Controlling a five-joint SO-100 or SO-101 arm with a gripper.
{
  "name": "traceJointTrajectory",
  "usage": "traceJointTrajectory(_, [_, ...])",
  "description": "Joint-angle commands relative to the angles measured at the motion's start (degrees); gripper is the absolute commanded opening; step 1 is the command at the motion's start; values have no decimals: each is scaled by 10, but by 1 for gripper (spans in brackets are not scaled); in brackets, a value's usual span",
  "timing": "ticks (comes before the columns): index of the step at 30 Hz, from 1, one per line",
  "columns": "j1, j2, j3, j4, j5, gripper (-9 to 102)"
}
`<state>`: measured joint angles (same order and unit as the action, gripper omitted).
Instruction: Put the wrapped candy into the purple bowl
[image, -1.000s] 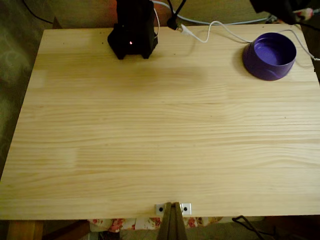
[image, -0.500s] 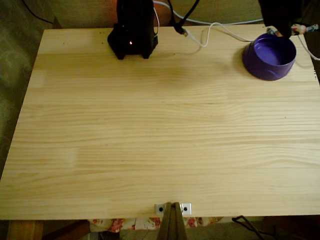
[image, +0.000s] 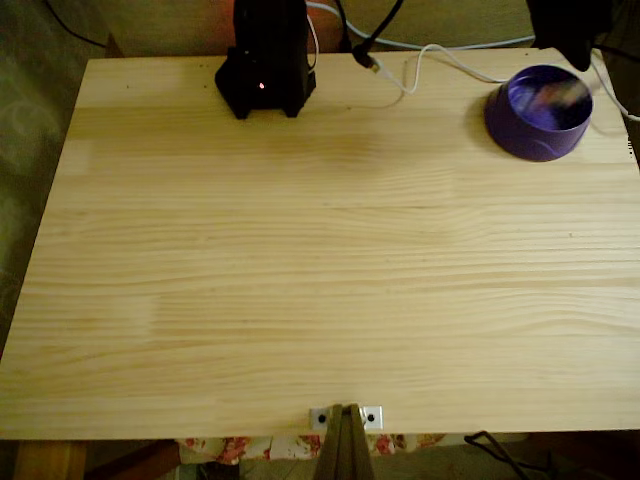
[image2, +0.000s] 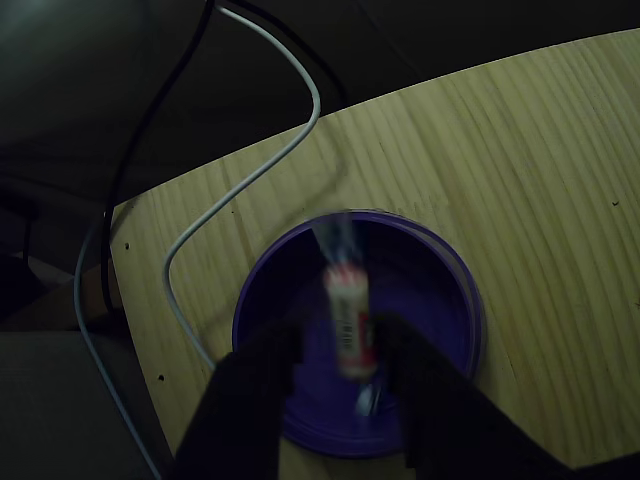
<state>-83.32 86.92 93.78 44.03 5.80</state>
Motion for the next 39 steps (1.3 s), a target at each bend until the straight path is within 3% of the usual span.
traceJointTrajectory(1, [-1,12,-57,-3,1,16])
traceJointTrajectory(7, [14,30,-67,-1,-4,15])
traceJointTrajectory(10, [32,53,-86,11,-16,8])
traceJointTrajectory(13, [64,75,-113,37,-18,1])
traceJointTrajectory(18, [142,115,-116,93,-21,1])
traceJointTrajectory(27, [320,280,28,116,-33,0])
traceJointTrajectory(32, [432,385,139,75,-77,0])
traceJointTrajectory(39, [606,503,278,37,-64,0])
